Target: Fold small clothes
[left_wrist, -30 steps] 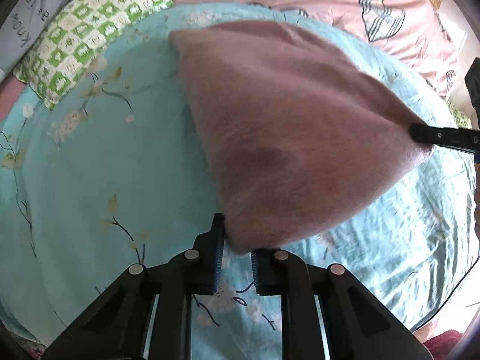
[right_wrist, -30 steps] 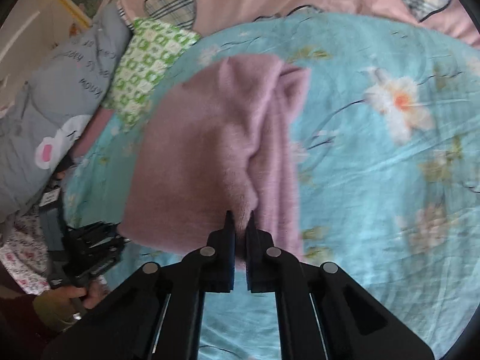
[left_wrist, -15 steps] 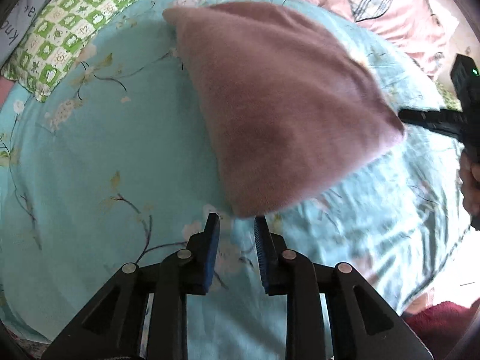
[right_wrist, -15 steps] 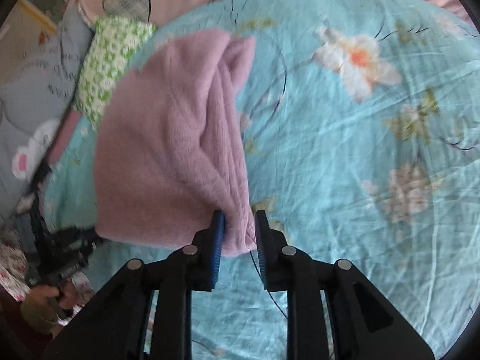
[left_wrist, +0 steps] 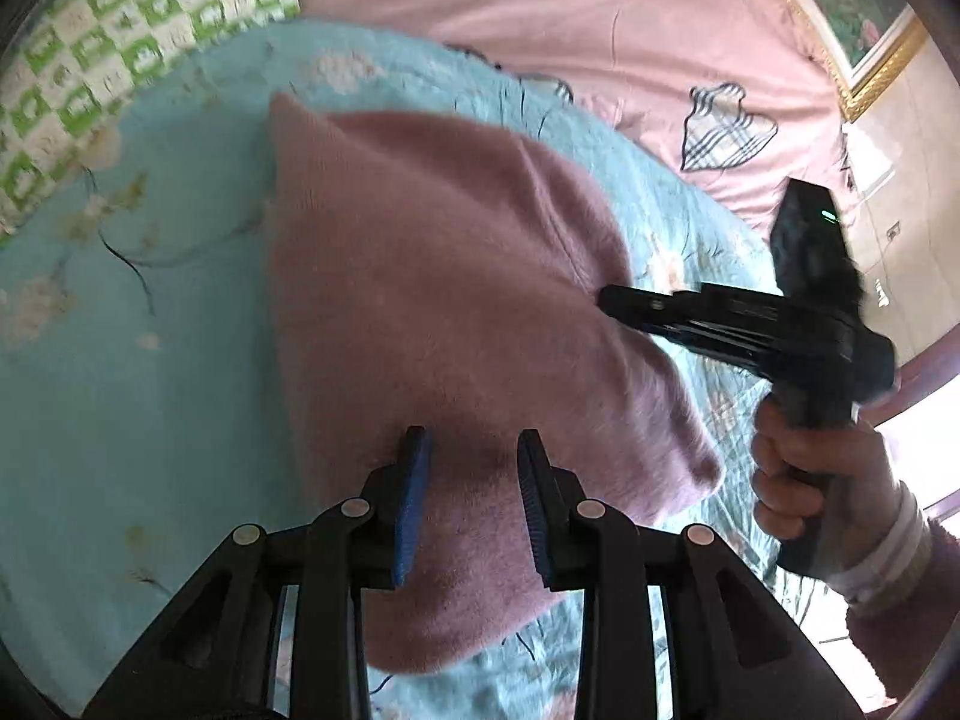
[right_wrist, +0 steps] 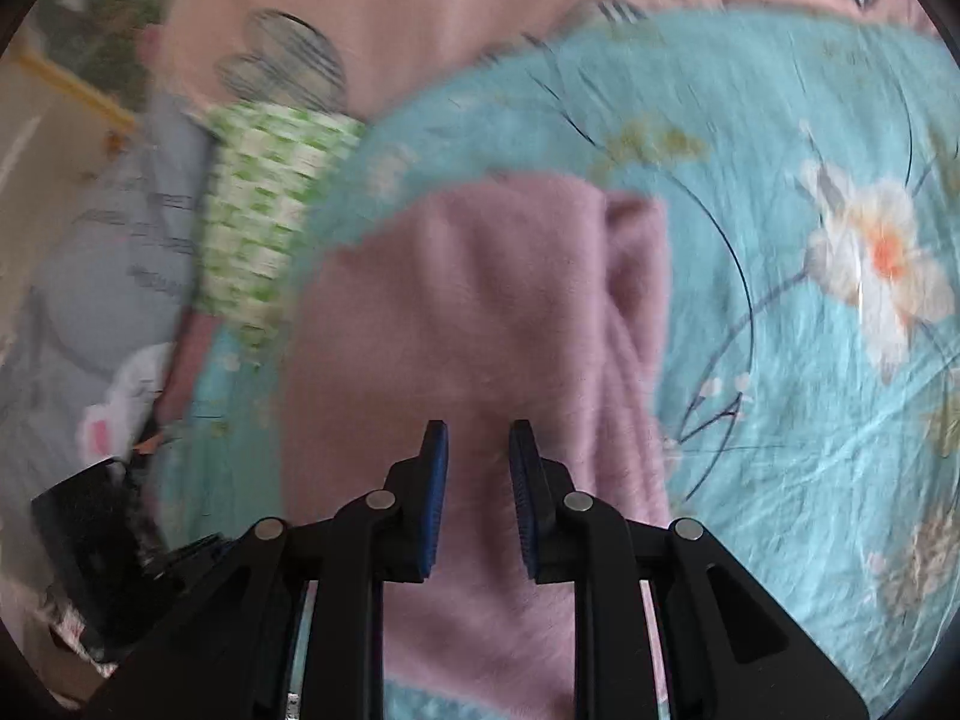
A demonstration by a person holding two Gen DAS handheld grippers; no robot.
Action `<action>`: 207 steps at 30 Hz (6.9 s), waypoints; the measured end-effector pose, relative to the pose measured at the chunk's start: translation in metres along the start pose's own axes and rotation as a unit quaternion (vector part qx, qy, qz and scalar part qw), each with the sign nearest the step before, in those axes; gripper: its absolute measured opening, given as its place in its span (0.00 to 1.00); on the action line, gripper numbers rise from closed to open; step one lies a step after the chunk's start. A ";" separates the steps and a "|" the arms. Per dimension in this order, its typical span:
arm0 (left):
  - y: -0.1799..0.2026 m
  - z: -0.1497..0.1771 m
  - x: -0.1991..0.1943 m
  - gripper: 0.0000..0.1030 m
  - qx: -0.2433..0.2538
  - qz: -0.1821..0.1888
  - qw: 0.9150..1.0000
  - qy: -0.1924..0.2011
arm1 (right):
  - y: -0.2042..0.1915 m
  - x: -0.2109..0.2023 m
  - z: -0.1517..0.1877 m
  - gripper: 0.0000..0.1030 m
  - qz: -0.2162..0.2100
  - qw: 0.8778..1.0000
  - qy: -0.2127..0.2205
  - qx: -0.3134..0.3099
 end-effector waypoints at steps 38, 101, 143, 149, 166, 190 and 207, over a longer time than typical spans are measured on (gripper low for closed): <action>0.018 0.073 -0.045 0.73 0.051 -0.092 0.994 0.003 | 0.015 -0.076 0.105 0.60 0.023 0.994 0.072 -0.078; -0.012 0.066 -0.062 0.88 0.025 -0.201 0.979 -0.011 | -0.021 -0.035 0.124 0.93 0.142 0.970 0.060 -0.189; 0.012 0.045 -0.058 0.88 0.080 -0.230 0.970 0.011 | -0.015 -0.047 0.113 0.93 0.119 0.975 0.082 -0.168; 0.011 0.041 -0.055 0.88 0.080 -0.230 0.970 0.010 | -0.013 -0.048 0.109 0.93 0.118 0.976 0.085 -0.160; 0.009 0.024 -0.049 0.88 0.082 -0.234 0.969 0.009 | -0.023 -0.047 0.089 0.93 0.106 0.977 0.094 -0.159; 0.006 0.017 -0.046 0.88 0.076 -0.237 0.968 0.009 | -0.021 -0.045 0.083 0.93 0.102 0.978 0.095 -0.156; 0.006 0.009 -0.043 0.88 0.083 -0.240 0.967 0.010 | -0.024 -0.045 0.081 0.93 0.101 0.978 0.098 -0.152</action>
Point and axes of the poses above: each gripper's, at about its wrist camera, not at the fingertips, and x roughly the way its jaws point, y to its right, z to its underside, the point moved 4 cm from there along x, roughly the way its jaws point, and after that the axes turned 10 degrees about x, right-handed, at the moved point
